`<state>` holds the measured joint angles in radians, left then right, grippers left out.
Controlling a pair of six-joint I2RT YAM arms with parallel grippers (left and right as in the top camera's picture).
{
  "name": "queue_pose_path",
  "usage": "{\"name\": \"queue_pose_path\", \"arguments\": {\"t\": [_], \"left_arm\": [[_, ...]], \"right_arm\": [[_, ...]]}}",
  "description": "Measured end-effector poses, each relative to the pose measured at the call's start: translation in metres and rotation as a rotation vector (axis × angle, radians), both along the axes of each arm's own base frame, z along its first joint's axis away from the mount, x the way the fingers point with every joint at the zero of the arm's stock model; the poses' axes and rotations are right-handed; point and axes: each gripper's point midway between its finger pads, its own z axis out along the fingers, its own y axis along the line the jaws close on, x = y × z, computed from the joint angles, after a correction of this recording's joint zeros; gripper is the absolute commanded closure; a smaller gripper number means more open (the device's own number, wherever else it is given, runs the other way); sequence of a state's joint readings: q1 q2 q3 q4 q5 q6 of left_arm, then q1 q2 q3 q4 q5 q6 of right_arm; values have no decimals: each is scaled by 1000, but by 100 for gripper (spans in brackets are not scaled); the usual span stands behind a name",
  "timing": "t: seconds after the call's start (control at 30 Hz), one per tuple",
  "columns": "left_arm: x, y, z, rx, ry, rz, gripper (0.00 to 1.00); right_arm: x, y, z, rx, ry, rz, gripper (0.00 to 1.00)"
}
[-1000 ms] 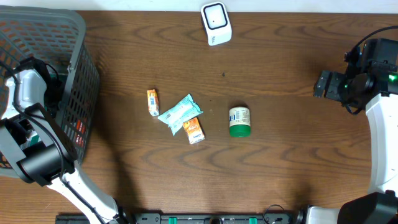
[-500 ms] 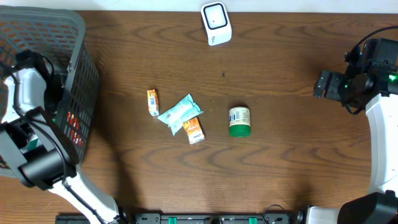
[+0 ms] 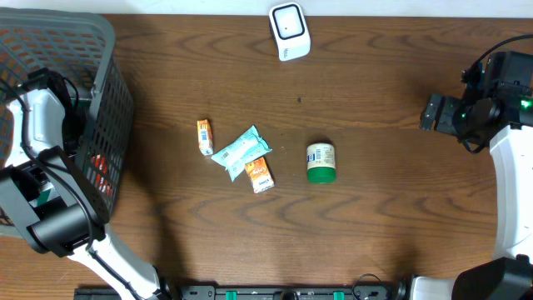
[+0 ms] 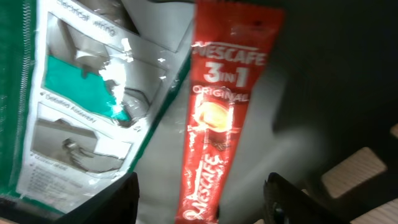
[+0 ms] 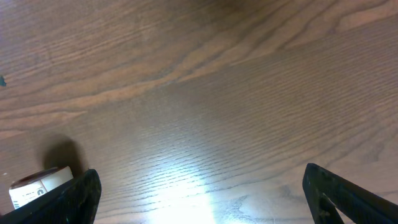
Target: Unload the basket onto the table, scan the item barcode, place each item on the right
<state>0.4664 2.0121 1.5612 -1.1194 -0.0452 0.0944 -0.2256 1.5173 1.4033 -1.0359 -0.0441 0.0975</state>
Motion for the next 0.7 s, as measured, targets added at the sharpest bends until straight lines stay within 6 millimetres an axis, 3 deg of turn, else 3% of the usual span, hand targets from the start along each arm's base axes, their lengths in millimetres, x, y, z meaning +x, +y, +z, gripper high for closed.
{"name": "queue_pose_path", "arguments": {"t": [0.23, 0.47, 0.7], "left_arm": [[-25, 18, -5, 174, 121, 62, 25], [-29, 43, 3, 328, 151, 71, 24], [-21, 33, 1, 258, 118, 54, 16]], "right_arm": [[0, 0, 0, 0, 0, 0, 1], [0, 0, 0, 0, 0, 0, 1], [0, 0, 0, 0, 0, 0, 1]]}}
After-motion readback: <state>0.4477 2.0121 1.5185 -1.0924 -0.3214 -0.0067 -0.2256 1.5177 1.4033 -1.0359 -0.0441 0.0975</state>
